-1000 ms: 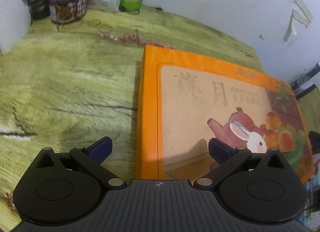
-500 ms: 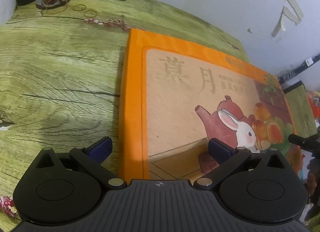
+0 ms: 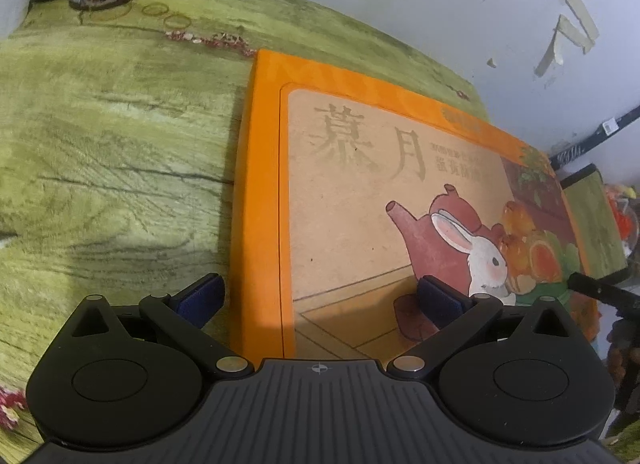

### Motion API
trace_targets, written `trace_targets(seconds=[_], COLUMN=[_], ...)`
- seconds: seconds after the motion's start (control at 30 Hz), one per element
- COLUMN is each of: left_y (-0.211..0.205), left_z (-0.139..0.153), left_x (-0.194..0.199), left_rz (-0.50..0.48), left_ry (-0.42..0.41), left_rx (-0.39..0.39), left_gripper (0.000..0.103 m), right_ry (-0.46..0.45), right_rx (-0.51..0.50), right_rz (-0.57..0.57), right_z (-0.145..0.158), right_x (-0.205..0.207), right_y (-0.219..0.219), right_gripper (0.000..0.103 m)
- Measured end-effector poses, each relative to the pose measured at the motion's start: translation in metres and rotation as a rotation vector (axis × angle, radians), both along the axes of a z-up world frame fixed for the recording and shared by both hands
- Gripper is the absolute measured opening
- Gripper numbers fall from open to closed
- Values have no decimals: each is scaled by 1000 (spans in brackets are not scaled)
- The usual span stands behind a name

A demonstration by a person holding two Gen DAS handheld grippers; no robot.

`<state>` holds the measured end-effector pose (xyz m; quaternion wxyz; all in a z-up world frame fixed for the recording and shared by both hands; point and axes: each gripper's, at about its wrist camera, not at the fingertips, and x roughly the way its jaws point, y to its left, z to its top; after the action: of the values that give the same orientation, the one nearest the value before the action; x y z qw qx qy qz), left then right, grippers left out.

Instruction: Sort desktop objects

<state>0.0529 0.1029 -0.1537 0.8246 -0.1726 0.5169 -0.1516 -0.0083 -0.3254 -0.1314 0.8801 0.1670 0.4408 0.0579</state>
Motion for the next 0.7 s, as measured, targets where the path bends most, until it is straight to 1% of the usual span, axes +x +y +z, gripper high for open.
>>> trace_targets(seconds=[0.23, 0.5, 0.7], left_y=[-4, -4, -1], left_z=[3, 21, 36], left_x=[-3, -4, 0], left_rz=[6, 21, 21], left_ry=[-8, -20, -47], left_rx=[-1, 7, 17], left_gripper=[103, 103, 103], right_ry=[-4, -27, -33], right_rx=[-9, 8, 32], right_rz=[2, -11, -16], right_z=[1, 12, 19], right_x=[-1, -4, -5], right_y=[3, 3, 3], right_gripper=[100, 100, 100])
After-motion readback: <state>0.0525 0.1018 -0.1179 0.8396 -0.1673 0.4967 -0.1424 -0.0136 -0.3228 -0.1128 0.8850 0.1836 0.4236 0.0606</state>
